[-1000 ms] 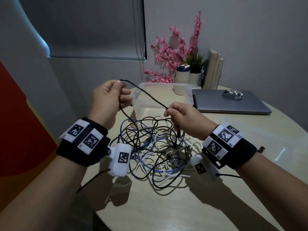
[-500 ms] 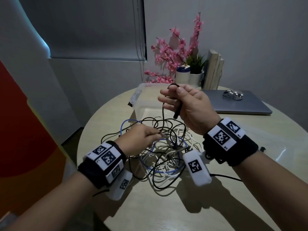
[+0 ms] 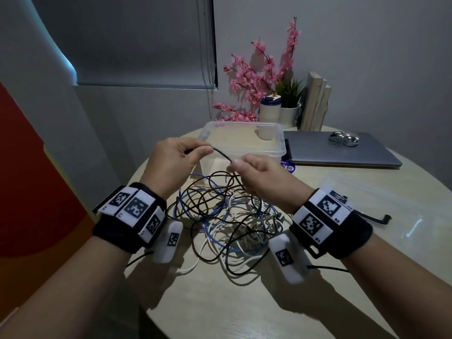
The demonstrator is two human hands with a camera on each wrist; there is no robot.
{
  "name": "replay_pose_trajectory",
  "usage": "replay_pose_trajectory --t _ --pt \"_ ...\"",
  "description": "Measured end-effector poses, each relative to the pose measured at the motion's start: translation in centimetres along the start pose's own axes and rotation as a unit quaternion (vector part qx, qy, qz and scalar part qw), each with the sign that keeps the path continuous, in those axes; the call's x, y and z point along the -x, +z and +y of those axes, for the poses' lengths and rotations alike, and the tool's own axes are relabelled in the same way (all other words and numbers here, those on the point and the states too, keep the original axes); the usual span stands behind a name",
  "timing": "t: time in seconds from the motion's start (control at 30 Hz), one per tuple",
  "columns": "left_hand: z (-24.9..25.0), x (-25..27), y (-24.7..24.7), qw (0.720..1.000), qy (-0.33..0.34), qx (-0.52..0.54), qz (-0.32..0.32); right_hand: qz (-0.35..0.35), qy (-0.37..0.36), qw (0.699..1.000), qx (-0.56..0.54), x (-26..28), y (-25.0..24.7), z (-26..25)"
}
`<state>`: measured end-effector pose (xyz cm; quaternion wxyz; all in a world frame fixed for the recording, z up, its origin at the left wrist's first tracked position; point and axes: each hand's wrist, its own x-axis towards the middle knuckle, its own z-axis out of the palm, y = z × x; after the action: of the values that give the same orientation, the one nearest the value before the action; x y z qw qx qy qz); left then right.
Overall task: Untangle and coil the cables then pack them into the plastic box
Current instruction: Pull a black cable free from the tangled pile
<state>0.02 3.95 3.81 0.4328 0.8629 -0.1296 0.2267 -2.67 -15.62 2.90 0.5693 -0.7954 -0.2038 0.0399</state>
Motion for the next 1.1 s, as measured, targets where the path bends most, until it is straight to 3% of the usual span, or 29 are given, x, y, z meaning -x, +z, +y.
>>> replay_pose_trajectory --t 0.07,0.13,0.27,0.37,0.5,0.53,0.6,0.67,0.73,0.8,0.9,1.0,1.1 --pt "-0.6 0.1 0.1 0.999 -0.019 -0.01 0.032 -0.016 0.014 1.0 -0.02 0.2 0.1 0.1" --pt "-1.3 0.8 0.7 0.998 -0.053 -0.027 0.01 -0.009 0.023 0.99 -0.14 0.3 0.1 -0.2" --pt "-1.5 3.3 2.5 0.979 -0.051 -0.09 -0.178 0.033 0.019 0.94 -0.339 0.1 -0.5 -1.3" --pt "-1.4 4.7 3.3 0.941 -0.017 -0.113 -0.319 0.066 0.008 0.935 -0.349 -0.1 -0.3 -1.4" --pt "-1.2 5.5 2.9 0.905 -0.04 -0.101 -0.412 0.116 -0.011 0.911 -0.396 -0.9 -0.4 -0.5" --pt "-1.1 5.6 2.7 0.897 -0.041 -0.1 -0.428 0.13 -0.011 0.913 -0.387 -1.1 -0.7 -0.2" --pt "-0.7 5.4 2.0 0.889 -0.036 -0.087 -0.449 0.152 -0.006 0.944 -0.292 -1.5 -1.0 0.6" --pt "0.1 5.0 1.0 0.901 -0.019 -0.05 -0.431 0.154 0.015 0.981 -0.115 -1.4 -1.1 1.1" --pt "0.9 4.3 0.0 0.925 -0.006 0.018 -0.379 0.126 0.034 0.991 0.036 -1.1 -0.9 1.2" --pt "1.6 3.3 -1.0 0.95 0.001 0.087 -0.299 0.076 0.042 0.991 0.097 -0.6 -0.6 0.8" --pt "2.2 1.9 -1.5 0.975 0.024 0.122 -0.185 0.018 0.053 0.996 0.072 -0.2 0.1 0.4" --pt "2.5 0.8 -1.2 0.988 0.014 0.132 -0.083 0.013 0.04 0.999 -0.011 0.0 0.7 0.5" --pt "2.5 0.6 -0.5 0.994 0.004 0.111 -0.013 -0.023 0.034 0.997 -0.069 0.2 0.9 0.5"
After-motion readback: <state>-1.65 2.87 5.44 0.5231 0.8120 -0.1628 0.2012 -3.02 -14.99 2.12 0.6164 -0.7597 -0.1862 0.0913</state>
